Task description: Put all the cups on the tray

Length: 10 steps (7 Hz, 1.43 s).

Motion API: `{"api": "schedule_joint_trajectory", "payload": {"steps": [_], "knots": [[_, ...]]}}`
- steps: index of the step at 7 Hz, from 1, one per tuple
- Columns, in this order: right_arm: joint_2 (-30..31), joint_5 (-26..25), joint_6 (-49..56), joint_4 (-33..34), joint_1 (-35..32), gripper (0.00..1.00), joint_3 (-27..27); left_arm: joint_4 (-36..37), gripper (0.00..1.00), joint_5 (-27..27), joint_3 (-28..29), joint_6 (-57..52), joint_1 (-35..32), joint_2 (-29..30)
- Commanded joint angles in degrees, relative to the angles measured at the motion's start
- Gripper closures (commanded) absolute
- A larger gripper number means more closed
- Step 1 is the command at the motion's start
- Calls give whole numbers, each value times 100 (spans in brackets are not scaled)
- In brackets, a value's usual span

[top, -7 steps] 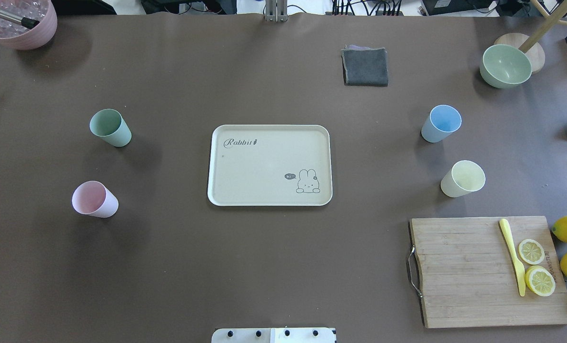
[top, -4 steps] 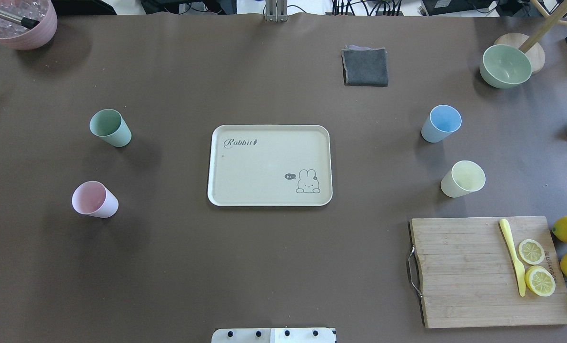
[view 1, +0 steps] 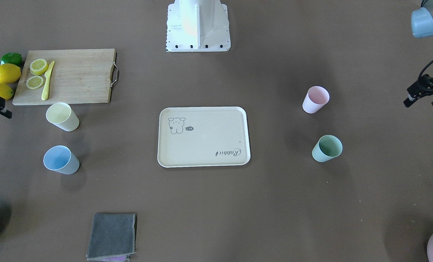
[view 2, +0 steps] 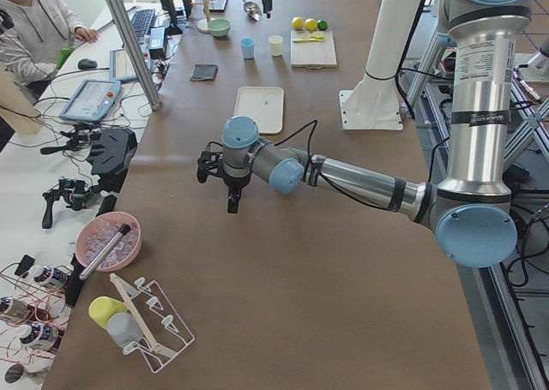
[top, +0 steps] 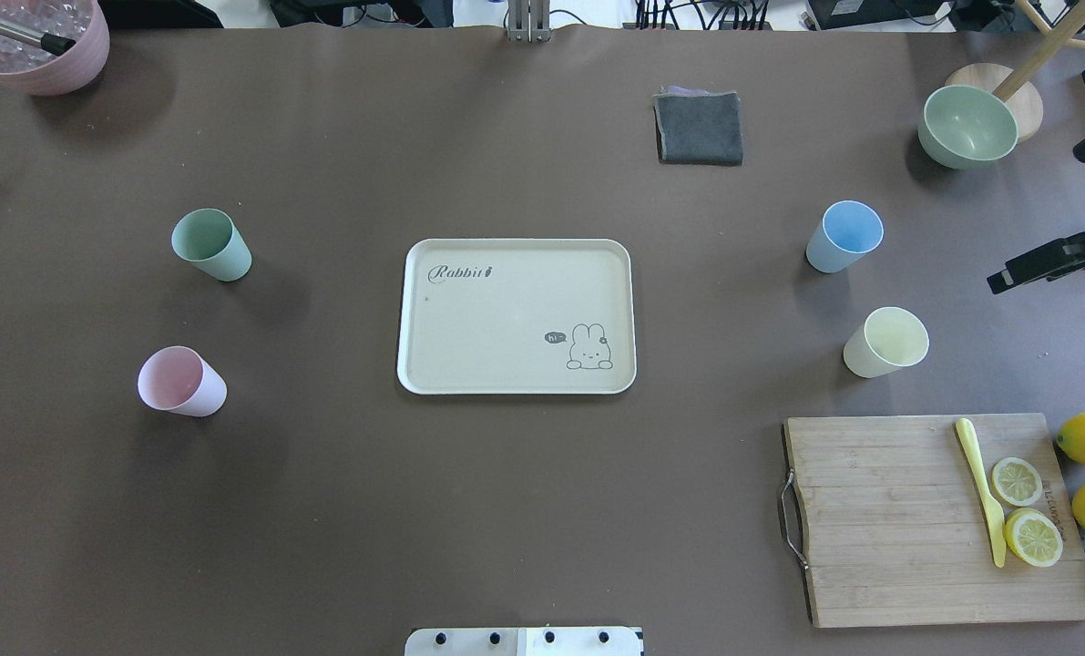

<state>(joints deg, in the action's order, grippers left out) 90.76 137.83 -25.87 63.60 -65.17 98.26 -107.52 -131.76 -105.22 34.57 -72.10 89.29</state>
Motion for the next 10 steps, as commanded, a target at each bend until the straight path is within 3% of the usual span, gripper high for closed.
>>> {"api": "schedule_joint_trajectory", "payload": {"steps": [1, 3, 4, 5, 7, 10], "knots": [[-6, -362, -629, -31, 802, 10, 273, -6, 2, 72, -25, 269, 231, 45], [-84, -677, -735, -23, 1163, 21, 177, -6, 2, 72, -34, 270, 240, 71], [-181, -688, -770, -23, 1200, 54, 37, -6, 2, 72, -42, 278, 240, 71], [-199, -679, -762, -23, 1243, 100, -34, -15, 2, 72, -42, 531, 362, 115], [-522, -452, -901, 152, 1244, 100, 44, -23, 3, 508, -51, 822, 817, 142], [-1374, -433, -1998, 250, 1480, 100, 53, -67, 16, 704, -350, 1535, 1916, 186]]}}
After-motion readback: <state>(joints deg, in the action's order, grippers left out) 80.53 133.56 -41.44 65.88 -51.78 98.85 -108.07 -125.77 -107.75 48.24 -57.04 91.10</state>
